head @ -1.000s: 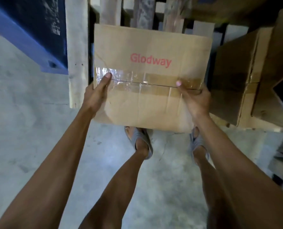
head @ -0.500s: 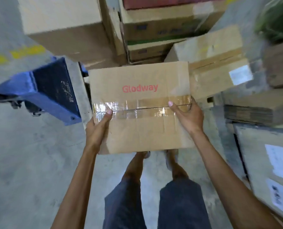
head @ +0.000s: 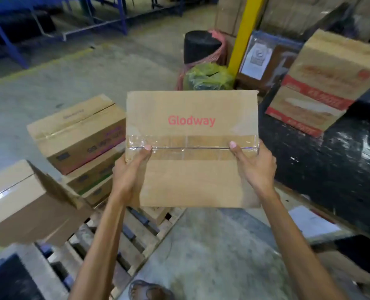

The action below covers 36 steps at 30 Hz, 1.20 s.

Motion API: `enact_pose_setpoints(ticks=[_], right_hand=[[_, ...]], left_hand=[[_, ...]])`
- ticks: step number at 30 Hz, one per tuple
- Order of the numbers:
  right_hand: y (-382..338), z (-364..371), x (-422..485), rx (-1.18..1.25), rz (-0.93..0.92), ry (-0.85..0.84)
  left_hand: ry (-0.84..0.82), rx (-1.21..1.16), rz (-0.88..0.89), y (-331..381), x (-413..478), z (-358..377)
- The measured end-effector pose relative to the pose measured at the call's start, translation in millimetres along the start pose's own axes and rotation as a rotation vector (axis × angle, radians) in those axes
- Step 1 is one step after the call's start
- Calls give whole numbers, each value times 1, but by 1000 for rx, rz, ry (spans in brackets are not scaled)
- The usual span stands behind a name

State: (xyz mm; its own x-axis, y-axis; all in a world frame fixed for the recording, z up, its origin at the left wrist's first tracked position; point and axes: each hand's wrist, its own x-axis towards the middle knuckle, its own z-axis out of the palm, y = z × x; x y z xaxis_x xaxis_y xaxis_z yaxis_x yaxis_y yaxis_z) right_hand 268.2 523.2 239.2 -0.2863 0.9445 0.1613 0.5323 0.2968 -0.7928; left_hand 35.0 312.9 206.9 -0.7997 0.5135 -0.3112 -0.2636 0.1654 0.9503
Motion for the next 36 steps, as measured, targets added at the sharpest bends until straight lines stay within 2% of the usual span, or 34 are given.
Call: enact_pose_setpoints(ticks=[3,8,15,19,22,29,32,36], right_hand=[[8,-100,17,7,7,172],[18,-242,41,11,3,403],[25,-376,84,-34,10,626],[30,-412,130,-18,20,703],[29,-423,170,-18,13,733],[22,-428,349,5,32,793],[12,-431,420,5,48,761],[11,-447,508,77,126,703]], left_hand=[[-136,-37,112,46,-10,78],[-381,-90,195,119,-66,214],[-658,-185,318,193,-80,362],[-726,-153,376,232,-56,429],[-670,-109,404,264,-42,471],[-681,-66,523,353,79,596],[-660,57,456,393,136,645],[-698,186,483,440,191,698]])
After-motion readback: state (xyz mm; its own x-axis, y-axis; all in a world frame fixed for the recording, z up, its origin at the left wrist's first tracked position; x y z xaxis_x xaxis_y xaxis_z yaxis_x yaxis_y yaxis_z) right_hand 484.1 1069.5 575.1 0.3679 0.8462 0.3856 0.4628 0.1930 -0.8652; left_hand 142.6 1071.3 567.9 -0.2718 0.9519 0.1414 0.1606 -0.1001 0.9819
